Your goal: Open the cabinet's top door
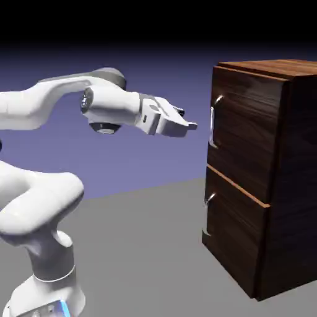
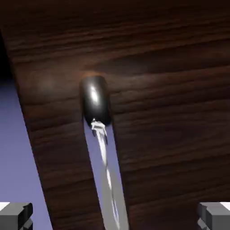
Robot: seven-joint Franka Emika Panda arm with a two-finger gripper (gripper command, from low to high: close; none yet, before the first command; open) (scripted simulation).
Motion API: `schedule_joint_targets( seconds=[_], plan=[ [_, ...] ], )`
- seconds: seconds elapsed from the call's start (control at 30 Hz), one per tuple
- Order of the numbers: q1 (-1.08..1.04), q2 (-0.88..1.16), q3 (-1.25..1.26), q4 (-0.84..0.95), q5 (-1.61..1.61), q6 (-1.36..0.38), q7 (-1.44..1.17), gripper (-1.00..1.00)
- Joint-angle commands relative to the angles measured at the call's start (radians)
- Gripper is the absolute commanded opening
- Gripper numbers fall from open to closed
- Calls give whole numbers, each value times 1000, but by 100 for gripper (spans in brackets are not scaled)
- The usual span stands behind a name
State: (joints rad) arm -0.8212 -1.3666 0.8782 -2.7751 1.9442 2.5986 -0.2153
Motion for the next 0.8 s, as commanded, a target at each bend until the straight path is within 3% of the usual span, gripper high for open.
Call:
schedule_joint_targets(
  seconds=[0.0, 0.43, 0.6, 0.63, 0.77],
  plan=[
    [-19, -18, 20, 1, 44, -10, -21, 0],
    [-240, -230, 253, 10, 560, -126, -276, 0],
    [-408, -191, 302, 140, 638, -163, -300, 0],
    [-408, -191, 302, 141, 638, -163, -300, -100],
    [-363, -189, 248, 50, 634, -293, -352, -100]
  ],
)
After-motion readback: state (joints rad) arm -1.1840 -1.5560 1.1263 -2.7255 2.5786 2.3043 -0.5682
